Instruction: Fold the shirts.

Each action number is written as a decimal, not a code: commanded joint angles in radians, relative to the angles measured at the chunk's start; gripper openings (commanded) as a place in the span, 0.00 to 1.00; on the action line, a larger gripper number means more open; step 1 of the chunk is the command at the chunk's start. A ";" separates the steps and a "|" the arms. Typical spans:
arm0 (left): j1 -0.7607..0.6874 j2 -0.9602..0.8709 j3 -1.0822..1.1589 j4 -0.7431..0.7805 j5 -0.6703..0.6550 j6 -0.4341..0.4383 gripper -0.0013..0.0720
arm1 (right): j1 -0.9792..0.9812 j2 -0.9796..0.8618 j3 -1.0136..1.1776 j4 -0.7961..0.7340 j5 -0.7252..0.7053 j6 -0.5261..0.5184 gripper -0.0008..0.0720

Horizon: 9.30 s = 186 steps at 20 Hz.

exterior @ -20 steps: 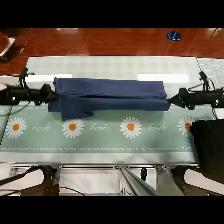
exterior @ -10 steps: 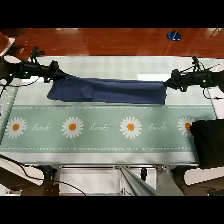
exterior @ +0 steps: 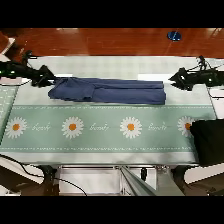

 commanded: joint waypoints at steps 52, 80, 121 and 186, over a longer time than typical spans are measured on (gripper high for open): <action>-0.407 0.551 -0.294 0.029 0.205 -0.005 0.03 | 0.674 0.418 0.005 0.041 -0.108 0.066 0.04; -0.249 0.933 -0.938 -0.063 0.404 -0.012 0.03 | 0.515 0.561 0.032 -0.764 0.172 0.357 0.58; -0.394 0.903 -0.988 -0.063 0.523 -0.018 0.03 | 0.219 0.365 0.518 -0.144 0.445 0.265 0.04; -0.554 0.678 -0.625 0.384 0.569 -0.185 0.03 | 0.509 0.399 -0.182 -0.839 0.107 0.410 0.04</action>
